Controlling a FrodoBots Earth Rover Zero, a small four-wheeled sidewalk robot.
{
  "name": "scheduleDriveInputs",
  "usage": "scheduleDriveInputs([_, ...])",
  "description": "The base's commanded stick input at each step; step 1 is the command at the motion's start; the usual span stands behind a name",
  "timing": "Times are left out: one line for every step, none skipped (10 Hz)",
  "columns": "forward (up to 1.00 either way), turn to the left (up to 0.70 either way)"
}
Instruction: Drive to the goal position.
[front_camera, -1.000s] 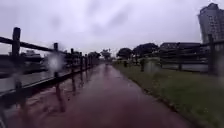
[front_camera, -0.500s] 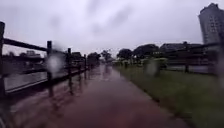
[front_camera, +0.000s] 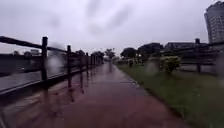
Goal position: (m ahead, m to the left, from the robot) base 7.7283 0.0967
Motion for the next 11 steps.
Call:
scheduleDriveInputs([1.00,0.01])
scheduleDriveInputs([1.00,0.01])
scheduleDriveInputs([1.00,0.01])
scheduleDriveInputs([1.00,0.01])
scheduleDriveInputs([1.00,0.01])
scheduleDriveInputs([1.00,0.01])
scheduleDriveInputs([1.00,0.20])
scheduleDriveInputs([1.00,0.20])
scheduleDriveInputs([1.00,0.12])
scheduleDriveInputs([1.00,0.03])
scheduleDriveInputs([1.00,0.01])
